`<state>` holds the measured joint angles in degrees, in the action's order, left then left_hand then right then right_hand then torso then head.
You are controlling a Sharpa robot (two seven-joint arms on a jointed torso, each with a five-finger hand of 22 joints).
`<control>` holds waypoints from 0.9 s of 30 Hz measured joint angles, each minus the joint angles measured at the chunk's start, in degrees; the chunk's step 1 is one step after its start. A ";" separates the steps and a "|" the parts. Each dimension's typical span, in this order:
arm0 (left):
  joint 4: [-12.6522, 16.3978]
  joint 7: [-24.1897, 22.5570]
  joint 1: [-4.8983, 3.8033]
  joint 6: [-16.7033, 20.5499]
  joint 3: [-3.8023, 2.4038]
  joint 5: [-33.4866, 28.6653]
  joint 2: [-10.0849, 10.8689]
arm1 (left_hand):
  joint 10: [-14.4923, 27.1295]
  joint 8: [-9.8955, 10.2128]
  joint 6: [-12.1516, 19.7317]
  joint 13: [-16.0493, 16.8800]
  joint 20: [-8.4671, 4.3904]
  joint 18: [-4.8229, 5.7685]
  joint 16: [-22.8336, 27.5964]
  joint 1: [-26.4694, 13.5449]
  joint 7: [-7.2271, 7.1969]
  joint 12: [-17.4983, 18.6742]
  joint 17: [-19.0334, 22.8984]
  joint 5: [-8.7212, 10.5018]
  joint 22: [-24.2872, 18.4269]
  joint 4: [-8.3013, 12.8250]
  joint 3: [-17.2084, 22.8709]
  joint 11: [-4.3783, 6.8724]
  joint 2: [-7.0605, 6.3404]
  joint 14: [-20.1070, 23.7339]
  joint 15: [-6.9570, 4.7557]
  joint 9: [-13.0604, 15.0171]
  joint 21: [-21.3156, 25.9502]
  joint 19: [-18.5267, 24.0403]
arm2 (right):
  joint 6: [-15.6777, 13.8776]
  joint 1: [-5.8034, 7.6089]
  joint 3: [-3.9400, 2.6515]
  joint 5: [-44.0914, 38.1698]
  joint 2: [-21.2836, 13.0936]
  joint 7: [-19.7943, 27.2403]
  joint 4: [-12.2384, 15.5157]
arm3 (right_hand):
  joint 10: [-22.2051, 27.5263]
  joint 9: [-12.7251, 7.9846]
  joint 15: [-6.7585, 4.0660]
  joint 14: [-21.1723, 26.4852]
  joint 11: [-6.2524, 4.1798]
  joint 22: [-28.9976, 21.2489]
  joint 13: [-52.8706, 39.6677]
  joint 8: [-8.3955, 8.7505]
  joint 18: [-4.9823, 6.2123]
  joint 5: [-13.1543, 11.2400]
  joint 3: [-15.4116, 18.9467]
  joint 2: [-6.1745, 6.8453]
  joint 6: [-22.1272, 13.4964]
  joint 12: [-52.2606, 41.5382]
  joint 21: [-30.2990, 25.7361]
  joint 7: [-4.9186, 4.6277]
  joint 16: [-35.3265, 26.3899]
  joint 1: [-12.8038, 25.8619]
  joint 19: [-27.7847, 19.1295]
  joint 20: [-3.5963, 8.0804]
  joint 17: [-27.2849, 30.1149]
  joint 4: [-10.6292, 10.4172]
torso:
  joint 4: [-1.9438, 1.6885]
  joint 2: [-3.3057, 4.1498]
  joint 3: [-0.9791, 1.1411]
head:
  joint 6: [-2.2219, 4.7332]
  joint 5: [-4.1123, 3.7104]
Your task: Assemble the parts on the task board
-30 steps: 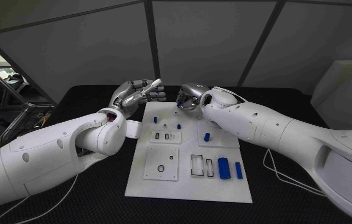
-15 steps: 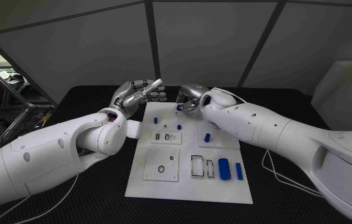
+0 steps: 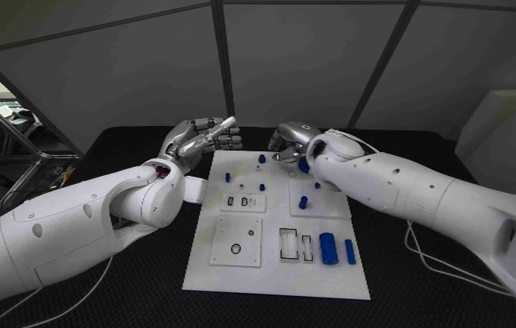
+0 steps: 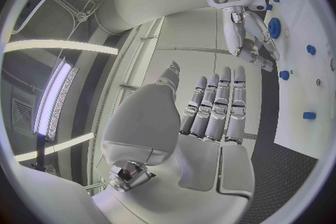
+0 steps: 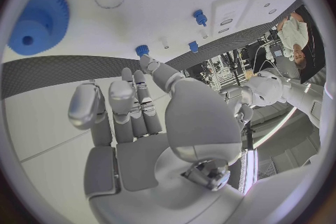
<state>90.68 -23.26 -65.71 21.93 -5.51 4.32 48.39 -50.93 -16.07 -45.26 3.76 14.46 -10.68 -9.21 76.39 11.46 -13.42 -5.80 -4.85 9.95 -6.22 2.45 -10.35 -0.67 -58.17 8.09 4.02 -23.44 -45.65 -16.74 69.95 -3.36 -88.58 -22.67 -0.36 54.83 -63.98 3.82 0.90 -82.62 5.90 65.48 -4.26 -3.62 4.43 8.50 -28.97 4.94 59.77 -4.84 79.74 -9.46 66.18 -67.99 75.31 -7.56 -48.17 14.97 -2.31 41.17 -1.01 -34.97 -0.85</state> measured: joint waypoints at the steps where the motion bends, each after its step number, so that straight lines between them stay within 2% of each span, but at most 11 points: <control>1: -0.03 0.01 0.00 -0.01 0.00 0.00 0.13 | 0.00 0.00 0.00 0.00 0.00 0.00 0.00 0.00 0.00 0.00 0.00 0.00 0.00 0.00 0.00 0.00 0.00 0.00 0.00 0.00 0.00 0.00 | -0.19 0.01 0.00 0.49 -1.44 -0.14 1.40 | -1.90 0.00 -0.40 -0.40 -0.37 1.27 -0.33 0.00 0.00 0.00 0.44 0.36 -0.30 -0.69 0.63 0.31 0.73 0.88 0.84 0.21 -1.00 -0.44 | 0.08 -0.03 0.00 | 0.06 0.04; 4: -0.23 0.03 0.00 -0.01 0.00 0.00 0.46 | 0.00 0.00 0.00 0.00 0.00 0.00 0.00 0.00 0.00 0.00 0.00 0.00 0.00 0.00 0.00 0.00 0.00 0.00 0.00 0.00 0.00 0.00 | -0.44 0.24 -0.01 2.61 -6.29 -0.93 5.78 | -8.73 -0.06 -1.43 -1.43 -2.06 4.93 -2.01 0.00 0.00 -0.19 2.83 2.17 -1.52 -3.62 2.34 1.52 2.91 3.70 3.16 1.55 -4.05 -2.17 | 0.45 -0.12 0.04 | 0.26 0.20; 8: -0.66 0.04 0.00 -0.03 0.00 0.00 0.63 | 0.00 0.00 0.00 0.00 0.00 0.00 0.00 0.00 0.00 0.00 0.00 0.00 0.00 0.00 0.00 0.00 0.00 0.00 0.00 0.00 0.00 0.00 | -0.09 0.74 -0.08 6.22 -11.66 -2.72 10.07 | -16.03 -0.06 -3.24 -1.40 -3.97 8.49 -5.54 0.00 -0.08 -0.19 7.49 3.63 -2.84 -8.43 3.95 2.84 5.35 5.25 5.41 3.30 -7.43 -3.75 | 0.99 -0.23 0.12 | 0.43 0.34; 9: -0.78 0.05 0.00 -0.04 0.01 0.00 0.66 | 0.00 0.00 0.00 0.00 0.00 0.00 0.00 0.00 0.00 0.00 0.00 0.00 0.00 0.00 0.00 0.00 0.00 0.00 0.00 0.00 0.00 0.00 | 0.12 0.82 -0.10 6.99 -12.50 -3.20 10.63 | -17.50 -0.06 -3.48 -1.41 -4.37 9.14 -7.32 0.00 -1.00 -0.19 9.36 3.78 -3.24 -10.49 4.55 3.24 6.26 5.13 6.29 3.78 -8.72 -4.25 | 1.13 -0.24 0.15 | 0.51 0.35; 10: -0.91 0.05 0.00 -0.04 0.02 0.00 0.68 | 0.00 0.00 0.00 0.00 0.00 0.00 0.00 0.00 0.00 0.00 0.00 0.00 0.00 0.00 0.00 0.00 0.00 0.00 0.00 0.00 0.00 0.00 | 0.39 0.88 -0.11 7.71 -13.24 -3.69 11.13 | -18.49 -0.06 -3.64 -1.36 -4.67 9.36 -9.22 0.00 -0.96 -0.19 11.15 4.20 -3.54 -12.67 5.14 3.54 7.36 4.71 7.18 4.06 -10.41 -4.78 | 1.24 -0.25 0.18 | 0.55 0.35; 13: -1.30 0.05 0.00 -0.06 0.02 0.01 0.69 | 0.00 0.00 0.00 0.00 0.00 0.00 0.00 0.00 0.00 0.00 0.00 0.00 0.00 0.00 0.00 0.00 0.00 0.00 0.00 0.00 0.00 0.00 | 1.69 0.94 -0.11 9.66 -14.95 -5.30 11.98 | -19.23 0.05 -3.89 -1.41 -5.10 9.47 -24.05 0.00 -1.82 0.24 17.04 3.48 -4.25 -27.50 6.45 3.63 11.12 2.97 8.37 4.50 -16.18 -7.11 | 1.54 -0.27 0.26 | 0.63 0.30; 16: -1.69 0.05 0.00 -0.08 0.03 0.01 0.66 | 0.00 0.00 0.00 0.00 0.00 0.00 0.00 0.00 0.00 0.00 0.00 0.00 0.00 0.00 0.00 0.00 0.00 0.00 0.00 0.00 0.00 0.00 | 3.30 0.95 -0.11 11.02 -15.71 -6.84 11.94 | -17.48 0.12 -3.89 -1.42 -4.97 9.47 -46.89 0.00 -1.81 0.27 22.52 2.69 -4.56 -49.48 7.19 3.33 14.21 0.42 8.36 4.50 -21.09 -10.37 | 1.72 -0.27 0.32 | 0.66 0.18; 19: -2.00 0.05 0.00 -0.11 0.03 0.01 0.54 | 0.00 0.00 0.00 0.00 0.00 0.00 0.00 0.00 0.00 0.00 0.00 0.00 0.00 -0.01 0.01 0.00 0.00 0.00 0.00 0.00 0.00 0.00 | 4.68 0.98 -0.11 11.84 -15.57 -7.96 11.20 | -17.73 0.12 -3.89 -1.41 -4.72 9.47 -58.81 0.00 -1.84 0.39 24.24 2.28 -4.76 -60.90 7.67 3.13 15.54 -0.78 8.57 4.28 -23.32 -12.07 | 1.74 -0.26 0.32 | 0.67 -0.08; 20: -2.13 0.05 0.01 -0.12 0.03 0.01 0.46 | 0.00 0.00 0.00 0.00 0.00 0.00 0.00 0.00 0.00 0.00 0.00 0.00 0.00 -0.01 0.00 0.00 0.00 0.00 0.00 0.00 0.00 0.00 | 5.21 1.01 -0.11 12.12 -15.29 -8.32 10.69 | -18.15 0.12 -3.89 -1.41 -4.34 9.47 -62.39 0.00 -2.58 0.62 24.67 2.19 -4.93 -64.27 7.70 2.96 15.97 -1.18 8.69 4.17 -24.13 -12.50 | 1.74 -0.25 0.33 | 0.65 -0.12; 24: -2.36 0.05 0.03 -0.15 0.04 0.01 0.22 | 0.00 0.00 0.00 0.00 0.00 -0.01 0.00 0.00 0.00 0.17 0.01 0.00 0.00 -0.01 0.01 0.00 0.00 0.00 0.00 0.00 0.00 0.00 | 6.38 1.02 -0.12 12.67 -14.26 -9.14 9.32 | -19.26 0.12 -3.45 -1.41 -4.07 9.46 -69.79 0.00 -2.70 0.73 25.46 2.04 -5.17 -71.35 8.15 2.72 17.16 -1.92 8.64 3.75 -26.24 -13.97 | 1.72 -0.20 0.36 | 0.47 -0.21; 27: -2.55 0.05 0.05 -0.19 0.05 0.01 0.08 | 0.00 0.00 0.00 0.00 0.00 0.00 -0.01 0.00 0.00 0.20 0.00 0.00 0.00 -0.01 0.01 0.00 0.00 0.00 0.00 0.00 0.00 0.00 | 7.26 1.01 -0.12 12.91 -12.96 -9.65 7.77 | -19.66 0.11 -3.44 -1.42 -3.85 9.46 -70.66 0.00 -2.70 0.95 25.53 1.80 -5.17 -74.22 8.52 2.72 17.71 -2.16 8.66 3.77 -26.79 -14.39 | 1.66 -0.19 0.36 | 0.42 -0.31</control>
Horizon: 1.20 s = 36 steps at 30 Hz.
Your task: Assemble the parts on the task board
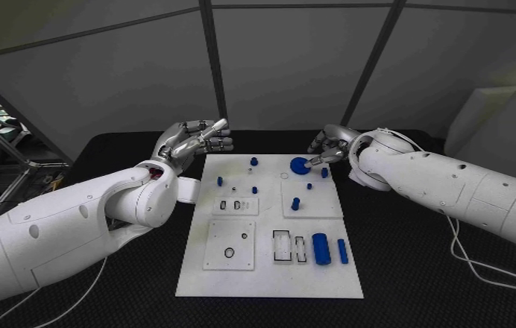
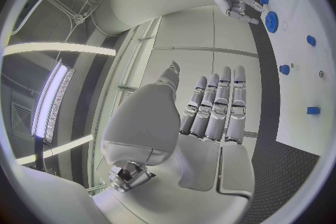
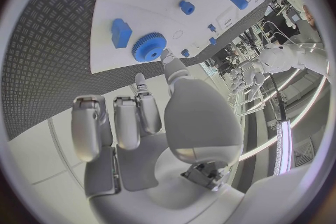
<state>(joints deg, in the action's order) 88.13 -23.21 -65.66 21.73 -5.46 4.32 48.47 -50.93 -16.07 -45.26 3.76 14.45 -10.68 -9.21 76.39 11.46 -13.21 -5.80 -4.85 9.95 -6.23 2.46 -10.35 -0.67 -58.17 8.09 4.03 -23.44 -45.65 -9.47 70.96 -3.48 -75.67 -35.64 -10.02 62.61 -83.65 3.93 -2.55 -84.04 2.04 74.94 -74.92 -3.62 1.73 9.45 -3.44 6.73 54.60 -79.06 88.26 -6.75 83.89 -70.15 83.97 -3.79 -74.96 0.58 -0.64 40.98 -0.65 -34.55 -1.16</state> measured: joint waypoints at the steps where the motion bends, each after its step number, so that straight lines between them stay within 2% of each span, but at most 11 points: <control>1: -0.06 0.00 0.00 -0.01 0.00 0.00 -0.04 | 0.00 0.00 0.00 0.00 0.00 0.00 0.00 0.00 0.00 0.00 0.00 0.00 0.00 0.00 0.00 0.00 0.00 0.00 0.00 0.00 0.00 0.00 | 0.23 0.00 0.00 0.03 0.45 -0.11 -0.51 | 0.00 0.00 0.00 0.00 0.00 0.00 -0.03 0.00 0.00 0.00 -0.02 -0.29 0.00 -0.72 0.00 0.00 0.07 -0.28 0.00 0.00 0.00 -0.10 | -0.02 0.00 0.00 | -0.02 -0.02; 5: -0.24 0.00 0.02 -0.05 0.00 0.00 -0.23 | 0.00 0.00 0.00 0.00 0.00 0.00 0.00 0.00 0.00 0.00 0.00 0.00 0.00 0.00 0.00 0.00 0.00 0.00 0.00 0.00 0.00 0.00 | 0.96 -0.01 0.00 0.06 2.14 -0.37 -2.25 | 0.00 0.00 0.00 0.00 0.00 0.00 -0.03 0.00 0.00 0.34 0.09 -0.51 0.00 -2.24 0.25 0.00 0.53 -0.51 0.20 -0.20 0.00 -0.21 | -0.10 0.01 -0.01 | -0.09 -0.02; 13: -0.48 0.01 0.04 -0.14 0.00 0.00 -0.34 | 0.00 0.00 0.00 0.00 0.00 0.00 0.00 0.00 0.00 0.00 0.00 0.00 0.00 0.00 0.00 0.00 0.00 0.00 0.00 0.00 0.00 0.00 | 1.82 -0.02 0.01 -0.01 3.57 -0.40 -3.53 | 0.01 0.06 0.00 0.00 0.00 -0.01 -0.02 0.00 0.01 1.59 0.09 -0.87 0.05 -4.15 0.47 -0.05 0.94 -0.87 -0.01 -0.40 0.01 -0.21 | -0.14 -0.01 -0.07 | -0.28 0.15; 14: -0.50 0.01 0.05 -0.14 0.00 0.00 -0.35 | 0.00 0.00 0.00 0.00 0.00 0.00 0.00 0.00 0.00 0.00 0.00 0.00 0.00 0.00 0.00 0.00 0.00 0.00 0.00 0.00 0.00 0.00 | 1.94 -0.02 0.01 -0.08 3.72 -0.40 -3.63 | 0.00 0.06 0.00 0.00 0.00 -0.01 -0.02 0.00 -0.05 1.95 0.09 -0.87 0.21 -4.40 0.71 -0.21 0.94 -0.87 -0.01 -0.40 0.01 -0.21 | -0.13 -0.01 -0.07 | -0.28 0.16; 16: -0.55 0.01 0.05 -0.16 0.00 0.00 -0.39 | 0.00 0.00 0.00 0.00 0.00 0.00 0.00 0.00 0.00 0.00 0.00 0.00 0.00 0.00 0.00 0.00 0.00 0.00 0.00 0.00 0.00 0.00 | 2.23 -0.03 0.01 -0.40 4.09 -0.39 -3.90 | 0.01 0.12 0.00 0.00 0.00 -0.01 -0.02 0.00 -0.91 3.00 0.09 -1.18 0.22 -4.75 0.71 -0.21 1.20 -1.18 -0.01 -0.40 0.01 -0.21 | -0.09 -0.02 -0.07 | -0.31 0.16; 18: -0.57 0.02 0.05 -0.18 0.00 0.00 -0.47 | 0.00 0.00 0.00 0.00 0.00 0.00 0.00 0.00 0.00 0.00 0.00 0.00 0.00 0.00 0.00 0.00 0.00 0.00 0.00 0.00 0.00 0.00 | 2.47 -0.03 0.01 -0.79 4.33 -0.38 -4.13 | 0.01 0.12 0.00 0.00 0.00 -0.01 -0.02 0.00 -0.91 4.52 0.09 -1.18 0.62 -5.28 0.71 -0.19 1.20 -1.18 -0.01 -0.40 0.01 -0.21 | -0.07 -0.02 -0.07 | -0.36 0.17; 20: -0.58 0.02 0.05 -0.20 0.00 0.00 -0.51 | 0.00 0.00 0.00 0.00 0.00 0.00 0.00 0.00 0.00 0.00 0.00 0.00 0.00 0.00 0.00 0.00 0.00 0.00 0.00 0.00 0.00 0.00 | 2.72 -0.05 0.02 -1.30 4.57 -0.37 -4.42 | 0.01 0.12 0.00 0.00 0.00 -0.01 -0.02 0.00 -0.90 5.04 0.09 -1.18 0.62 -5.28 0.71 -0.19 1.20 -1.18 -0.01 -0.40 0.01 -0.21 | -0.07 -0.02 -0.07 | -0.39 0.16; 36: -0.74 0.03 0.05 -0.22 0.00 0.01 -0.64 | 0.00 0.00 0.00 0.00 0.00 0.00 0.00 0.00 0.00 0.00 0.00 0.00 0.00 0.40 -0.07 0.00 0.00 0.00 0.00 0.00 0.00 0.00 | 4.83 -0.02 -0.05 -4.21 5.87 -0.39 -6.48 | 0.01 0.11 -0.01 0.00 0.00 -0.02 -0.01 0.00 -0.89 5.70 -0.25 -1.94 1.01 -6.09 0.71 -0.17 1.43 -1.94 -0.01 -0.40 0.02 0.14 | -0.08 -0.02 -0.02 | -0.60 0.08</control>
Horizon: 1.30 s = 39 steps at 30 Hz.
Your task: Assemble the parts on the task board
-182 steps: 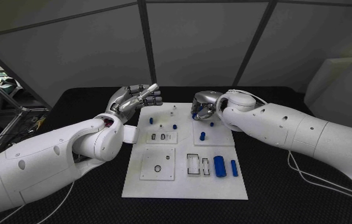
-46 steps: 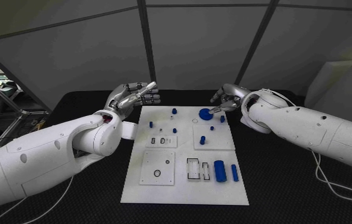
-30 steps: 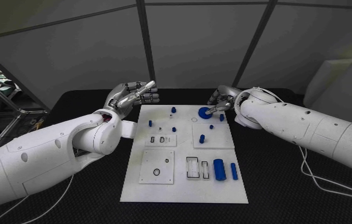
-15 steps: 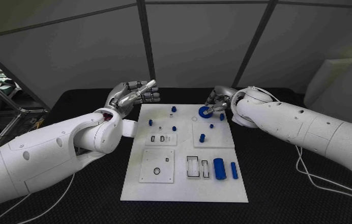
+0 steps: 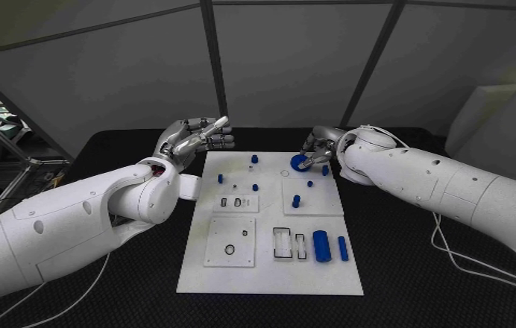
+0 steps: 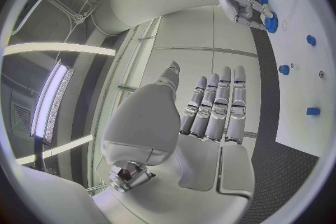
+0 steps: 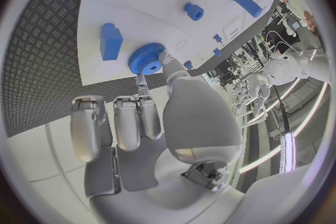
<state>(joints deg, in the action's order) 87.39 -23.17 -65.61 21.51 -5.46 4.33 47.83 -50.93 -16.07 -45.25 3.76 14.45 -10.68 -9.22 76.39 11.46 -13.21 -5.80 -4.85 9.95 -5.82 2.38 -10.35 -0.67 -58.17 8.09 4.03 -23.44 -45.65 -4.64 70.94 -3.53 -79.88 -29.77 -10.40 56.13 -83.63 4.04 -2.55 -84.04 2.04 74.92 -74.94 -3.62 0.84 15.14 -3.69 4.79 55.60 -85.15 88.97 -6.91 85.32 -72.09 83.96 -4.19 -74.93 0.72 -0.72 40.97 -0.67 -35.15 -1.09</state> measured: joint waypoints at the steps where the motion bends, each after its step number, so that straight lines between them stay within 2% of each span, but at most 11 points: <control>1: -0.01 0.00 0.00 0.00 0.00 0.00 0.00 | 0.00 0.00 0.00 0.00 0.00 -0.01 0.00 0.00 0.00 0.00 0.00 0.00 0.00 0.00 0.00 0.00 0.00 0.00 0.00 0.00 0.00 0.00 | 0.10 0.02 -0.01 -0.06 0.04 0.00 -0.07 | 0.00 0.02 0.00 0.00 0.00 0.00 0.00 0.00 0.00 0.10 -0.08 0.00 0.07 0.00 0.00 0.07 0.07 0.00 0.00 0.00 0.00 0.09 | 0.00 0.00 0.00 | -0.04 0.01; 6: -0.04 0.00 0.00 0.00 0.00 0.00 0.00 | 0.00 0.00 0.00 0.00 0.00 0.00 0.00 0.00 0.00 0.00 0.00 0.00 0.00 0.00 0.00 0.00 0.00 0.00 0.00 0.00 0.00 0.00 | 0.48 0.08 -0.06 -0.26 0.17 0.10 -0.23 | 0.00 0.06 0.00 0.00 0.00 0.00 0.00 -0.38 0.00 0.51 -0.84 -0.83 1.59 -0.28 0.21 0.26 0.21 -0.70 0.00 0.00 0.00 0.86 | 0.00 -0.01 0.01 | -0.10 0.07; 12: -0.07 0.01 0.00 0.00 0.00 0.00 0.01 | 0.00 0.26 0.00 0.00 0.00 0.00 0.00 0.00 0.00 0.20 0.00 0.00 0.00 0.00 0.00 0.00 0.00 0.00 0.00 -0.06 0.00 0.00 | 0.54 0.16 -0.13 -0.56 0.31 0.27 -0.28 | -0.34 0.03 0.00 0.00 -0.34 -0.01 0.00 -1.20 0.01 0.82 -2.33 -2.70 4.02 -0.52 0.21 0.32 0.49 -1.43 0.00 0.00 0.01 2.44 | 0.00 -0.01 0.01 | -0.11 0.08; 13: -0.07 0.01 0.00 0.00 0.00 0.00 0.02 | 0.00 0.26 0.00 0.00 0.00 0.00 0.00 0.00 0.00 0.20 0.00 0.00 0.00 -0.01 0.00 0.00 0.00 0.00 0.00 -0.06 0.00 0.00 | 0.48 0.19 -0.15 -0.68 0.32 0.32 -0.26 | -0.50 0.10 0.00 0.00 -0.53 -0.01 0.00 -1.64 0.01 0.82 -2.71 -3.40 5.12 -0.52 0.21 0.64 0.50 -1.72 0.00 0.00 0.01 2.80 | 0.00 -0.01 0.01 | -0.13 0.08; 22: -0.09 0.03 0.00 0.00 0.00 0.00 0.11 | 0.00 0.26 0.00 0.00 0.00 0.00 0.22 0.23 0.00 0.20 -0.05 0.00 0.00 -0.01 -0.01 0.00 0.23 0.00 0.00 -0.06 0.00 0.00 | -1.10 -0.11 0.02 -1.38 -0.12 1.05 0.47 | -0.30 0.06 -0.44 0.00 -1.15 -0.01 0.01 -1.64 0.02 1.14 -4.02 -4.68 5.28 -0.72 0.67 0.50 0.87 -1.10 0.00 0.44 0.01 3.39 | 0.01 -0.02 0.05 | -0.12 0.08; 25: -0.09 0.04 0.00 0.00 0.00 0.00 0.13 | 0.00 0.26 0.00 0.00 0.00 -0.01 0.22 0.23 0.00 0.20 -0.05 0.00 0.00 -0.01 -0.01 0.00 0.23 0.00 0.00 -0.06 0.00 0.00 | -2.67 -0.28 0.11 -1.60 -0.39 1.59 1.33 | -0.30 0.02 -0.76 0.09 -1.14 -0.01 0.01 -1.64 0.02 1.14 -4.32 -4.86 5.28 -0.72 0.67 0.50 0.87 -1.21 0.01 0.83 0.01 3.68 | 0.01 -0.02 0.06 | -0.06 0.10; 31: -0.09 0.06 0.00 0.00 0.00 0.00 0.19 | 0.00 0.25 0.00 0.00 0.00 0.00 0.22 0.23 0.00 0.20 -0.04 0.00 0.00 0.14 0.14 0.00 0.23 0.00 0.00 -0.05 0.00 0.00 | -5.98 -0.27 0.08 -2.00 -1.18 2.60 3.84 | -0.51 -0.01 -0.85 -0.01 -1.35 -0.01 0.01 -1.64 0.02 1.14 -4.50 -4.95 5.28 -0.72 0.67 0.50 0.87 -1.12 0.00 0.83 0.01 3.87 | 0.02 -0.02 0.06 | -0.01 0.20; 39: 0.00 0.09 0.00 0.00 0.00 0.00 0.29 | 0.00 0.26 0.00 0.00 0.00 0.00 0.22 0.23 0.00 0.20 -0.04 0.00 0.00 0.14 0.14 0.00 0.23 0.00 0.00 -0.05 0.00 0.00 | -10.14 -0.24 0.07 -4.16 -1.75 2.75 9.66 | -0.30 -0.02 -0.84 -0.01 -1.56 -0.01 0.01 -1.64 0.02 1.13 -4.33 -5.00 5.28 -0.72 0.67 0.50 0.87 -1.07 0.07 1.17 0.02 4.05 | 0.05 -0.03 0.03 | 0.02 0.40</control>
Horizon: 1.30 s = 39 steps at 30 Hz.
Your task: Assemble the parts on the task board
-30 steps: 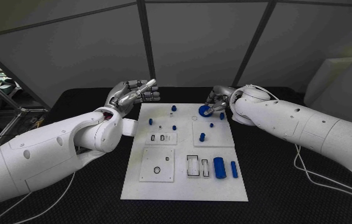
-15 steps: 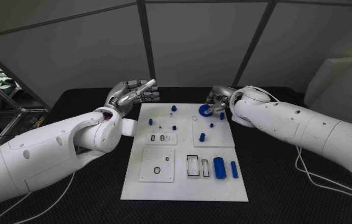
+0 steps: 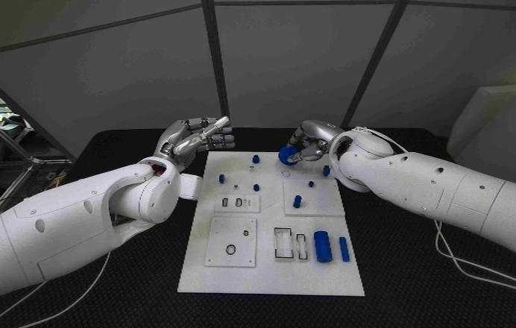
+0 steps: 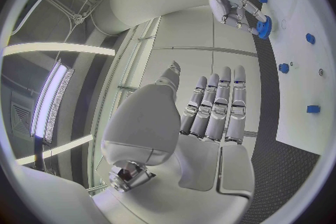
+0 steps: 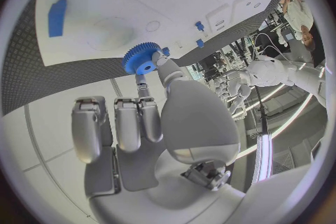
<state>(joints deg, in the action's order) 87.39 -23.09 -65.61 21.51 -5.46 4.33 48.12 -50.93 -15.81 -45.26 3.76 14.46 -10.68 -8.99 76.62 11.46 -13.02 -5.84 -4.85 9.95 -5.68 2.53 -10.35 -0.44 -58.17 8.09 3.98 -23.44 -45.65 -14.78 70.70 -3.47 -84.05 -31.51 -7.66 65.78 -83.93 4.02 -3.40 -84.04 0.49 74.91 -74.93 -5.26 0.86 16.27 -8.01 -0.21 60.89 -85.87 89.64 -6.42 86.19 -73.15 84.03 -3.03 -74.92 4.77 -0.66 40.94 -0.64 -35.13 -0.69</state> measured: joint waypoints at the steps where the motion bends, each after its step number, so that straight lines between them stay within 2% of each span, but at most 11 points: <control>1: 0.00 0.00 0.00 0.00 0.00 0.00 0.00 | 0.00 0.00 0.00 0.00 0.00 0.00 0.00 0.00 0.00 0.00 0.00 0.00 0.00 0.00 0.00 0.00 0.00 0.00 0.00 0.00 0.00 0.00 | -0.45 0.01 0.00 -0.50 0.42 -0.08 0.34 | 0.00 0.00 0.00 0.00 0.00 0.00 0.00 0.00 0.00 0.00 -0.01 0.00 0.00 0.00 0.00 0.00 0.00 0.00 -0.06 0.06 0.00 0.01 | 0.00 0.00 0.01 | 0.00 0.00; 7: -0.14 0.02 0.00 0.00 0.00 0.00 -0.12 | 0.00 0.00 0.00 0.00 0.00 0.00 0.00 0.00 0.00 0.00 0.00 0.00 0.00 0.00 0.00 0.00 0.00 0.00 0.00 0.00 0.00 0.00 | -2.28 0.01 0.01 -3.88 4.52 -0.78 0.60 | 0.00 0.00 -0.20 0.21 0.00 0.00 0.00 0.00 0.00 -0.01 0.01 0.00 0.00 0.00 0.00 0.00 0.00 0.00 -0.06 0.06 0.00 0.32 | -0.10 0.00 0.01 | -0.08 0.01; 11: -0.31 0.04 0.00 0.00 0.00 0.00 -0.32 | 0.00 0.00 0.00 0.00 0.00 0.00 0.00 0.00 0.00 -0.01 0.01 0.00 0.00 0.00 0.00 0.00 0.00 0.00 0.00 0.00 0.00 0.00 | -2.90 0.02 0.31 -5.94 7.42 -1.24 -0.68 | 0.00 0.00 -0.20 0.21 0.00 0.00 0.00 0.00 0.00 -0.02 0.01 0.00 0.00 0.00 0.00 0.00 0.00 0.00 -0.06 0.06 0.00 0.32 | -0.18 0.03 0.02 | -0.09 0.01; 19: -0.45 0.06 0.00 -0.01 0.00 0.00 -0.59 | 0.00 0.00 0.00 0.00 0.00 0.00 0.00 0.00 0.00 -0.01 0.01 0.00 0.00 0.00 0.00 0.00 0.00 0.00 0.00 0.01 0.00 0.00 | -3.00 -0.27 0.82 -8.02 10.55 -1.98 -3.72 | 0.00 0.00 -0.20 0.21 0.01 0.00 0.00 0.00 0.00 -0.24 0.09 0.02 0.00 0.00 0.00 0.00 0.00 0.01 -0.06 0.06 0.01 0.40 | -0.18 0.07 0.02 | -0.16 0.18; 28: -0.53 0.08 -0.01 -0.02 -0.01 0.00 -0.80 | 0.00 0.00 0.00 0.00 0.00 0.00 0.00 0.00 0.00 -0.01 0.01 0.00 0.00 0.00 0.00 0.00 0.00 0.00 0.00 0.01 0.00 0.00 | -2.29 -0.70 1.04 -9.02 12.36 -2.42 -5.42 | 0.00 0.00 -0.20 0.21 0.01 -0.01 0.00 0.06 0.00 0.03 0.16 0.05 0.00 0.00 0.00 0.00 0.00 0.04 -0.06 0.05 0.01 0.46 | -0.10 0.07 0.05 | -0.33 0.30; 34: -0.53 0.10 -0.02 -0.03 -0.01 0.00 -0.81 | 0.00 -0.01 0.00 0.00 0.00 0.00 0.00 0.00 0.00 -0.01 0.01 0.00 0.00 0.00 0.00 0.00 0.00 0.00 0.00 0.01 0.00 0.00 | -1.33 -0.89 2.22 -9.57 12.75 -2.96 -5.99 | 0.00 0.00 -0.19 0.21 0.01 -0.01 0.00 0.17 0.00 0.03 0.17 0.13 0.01 0.00 0.00 0.00 0.00 0.59 -0.06 0.05 0.01 0.46 | -0.04 0.07 0.05 | -0.44 0.42; 39: -0.50 0.10 -0.02 -0.03 -0.01 0.00 -0.81 | 0.00 -0.01 0.00 0.00 0.00 0.00 0.00 0.00 0.00 -0.01 0.01 0.00 0.00 0.00 0.00 0.00 0.00 0.00 0.00 0.01 0.00 0.00 | -0.76 -0.80 2.36 -9.91 13.03 -3.46 -6.56 | 0.00 0.01 -0.19 0.21 0.01 0.00 0.00 0.50 0.00 0.03 0.18 0.20 0.02 0.00 0.00 -0.01 0.00 1.27 -0.06 0.05 0.01 0.46 | -0.03 0.06 0.08 | -0.49 0.43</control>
<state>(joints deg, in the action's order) 86.89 -22.99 -65.63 21.48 -5.47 4.34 47.31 -50.93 -15.82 -45.26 3.76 14.45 -10.68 -9.00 76.62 11.46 -13.03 -5.83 -4.85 9.95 -5.68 2.53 -10.35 -0.44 -58.17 8.09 3.99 -23.44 -45.65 -15.54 69.90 -1.10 -93.96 -18.49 -11.12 59.22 -83.93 4.03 -3.59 -83.84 0.50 74.91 -74.92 -4.75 0.86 16.31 -7.84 -0.01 60.90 -85.86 89.64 -6.43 86.19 -71.88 83.97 -2.97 -74.90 5.23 -0.69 41.00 -0.56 -35.62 -0.25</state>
